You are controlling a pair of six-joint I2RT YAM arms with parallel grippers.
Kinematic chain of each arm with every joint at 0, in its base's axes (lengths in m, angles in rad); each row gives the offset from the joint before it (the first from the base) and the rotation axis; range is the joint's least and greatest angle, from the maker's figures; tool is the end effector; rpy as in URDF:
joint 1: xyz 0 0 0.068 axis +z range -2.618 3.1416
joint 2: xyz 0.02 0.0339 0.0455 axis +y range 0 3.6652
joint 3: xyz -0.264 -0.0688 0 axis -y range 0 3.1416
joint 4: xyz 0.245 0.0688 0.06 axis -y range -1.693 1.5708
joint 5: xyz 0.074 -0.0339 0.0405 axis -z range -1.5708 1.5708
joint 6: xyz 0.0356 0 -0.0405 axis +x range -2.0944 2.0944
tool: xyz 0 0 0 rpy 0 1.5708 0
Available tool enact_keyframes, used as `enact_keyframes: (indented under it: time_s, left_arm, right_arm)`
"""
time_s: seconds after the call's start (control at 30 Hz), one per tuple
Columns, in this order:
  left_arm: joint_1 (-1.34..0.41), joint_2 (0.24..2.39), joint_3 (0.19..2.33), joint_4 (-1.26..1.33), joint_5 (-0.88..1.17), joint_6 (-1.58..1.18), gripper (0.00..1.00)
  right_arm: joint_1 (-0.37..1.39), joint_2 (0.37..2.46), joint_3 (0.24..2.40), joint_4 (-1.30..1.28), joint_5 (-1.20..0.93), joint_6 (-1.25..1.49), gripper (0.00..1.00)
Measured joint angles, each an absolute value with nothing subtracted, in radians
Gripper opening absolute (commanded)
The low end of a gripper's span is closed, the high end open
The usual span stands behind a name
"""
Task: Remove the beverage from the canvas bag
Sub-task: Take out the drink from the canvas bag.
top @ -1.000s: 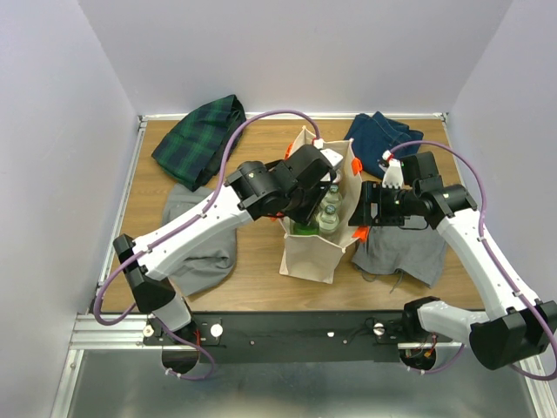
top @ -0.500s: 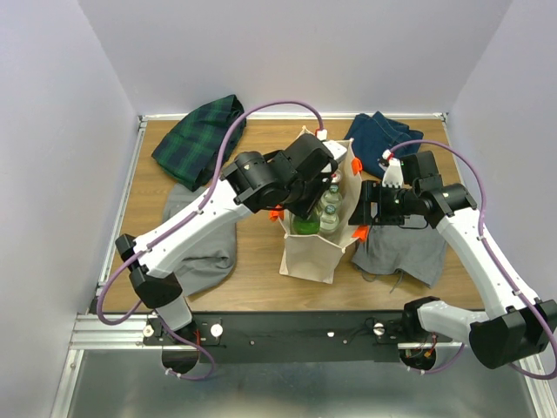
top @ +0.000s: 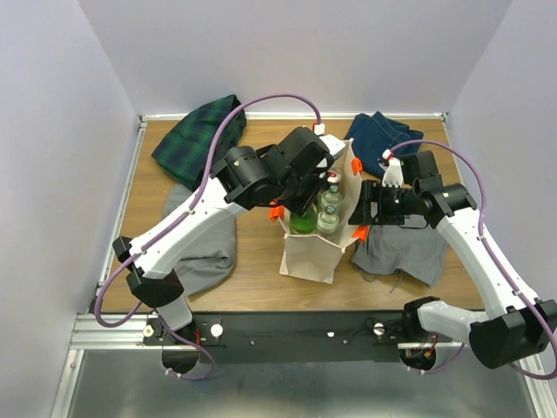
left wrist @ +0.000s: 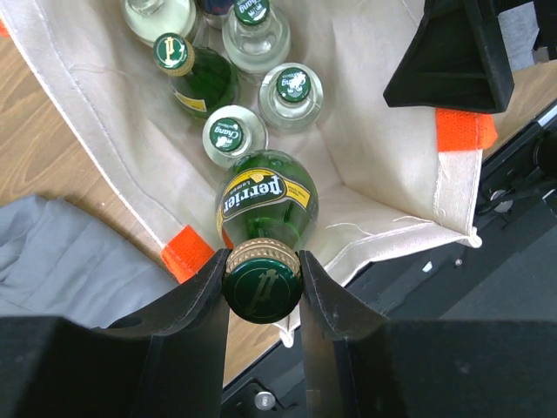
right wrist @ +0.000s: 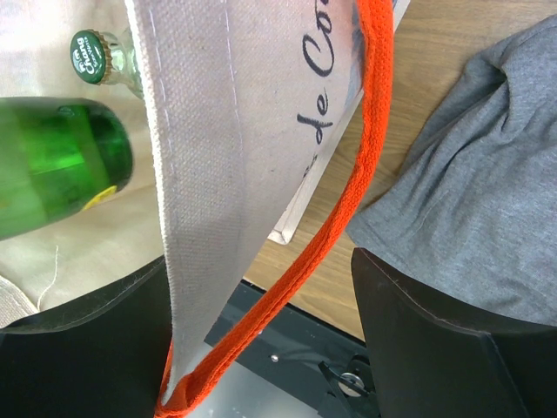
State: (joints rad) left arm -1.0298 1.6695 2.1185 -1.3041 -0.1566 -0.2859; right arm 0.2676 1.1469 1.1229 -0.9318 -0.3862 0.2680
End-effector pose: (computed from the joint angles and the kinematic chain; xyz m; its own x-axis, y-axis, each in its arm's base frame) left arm 0.1656 -0.2649 0.4542 -0.5968 0.4524 -0.6627 0.6522 0.7546 -0.0721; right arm 0.2081 0.0710 0.3209 -0.8799 0.0131 -0.4749 -0.2297 0.8633 0.4495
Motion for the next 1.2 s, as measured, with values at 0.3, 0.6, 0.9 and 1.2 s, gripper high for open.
enact_keyframes:
  time_s: [0.3,0.6,0.9,1.2]
  left_arm:
    - [-1.030,1.681,2.236,-1.371,-0.176,-0.270,0.00]
    - [-1.028,1.694,2.304,-1.399,-0.213,-0.252,0.00]
    - [-1.009,1.695,2.358,-1.392,-0.270,-0.242,0.00]
    - [-0.996,1.688,2.360,-1.362,-0.332,-0.212,0.00]
  right_arm:
    - [0.268,1.147,1.123,-0.926,-0.386,0.268,0.85]
    - [0.268,1.147,1.123,-0.925,-0.385,0.268,0.85]
    - [0.268,1.147,1.123,-0.925,-0.385,0.268,0.85]
    - [0.268,1.147,1.129,-0.925,-0.385,0.268,0.85]
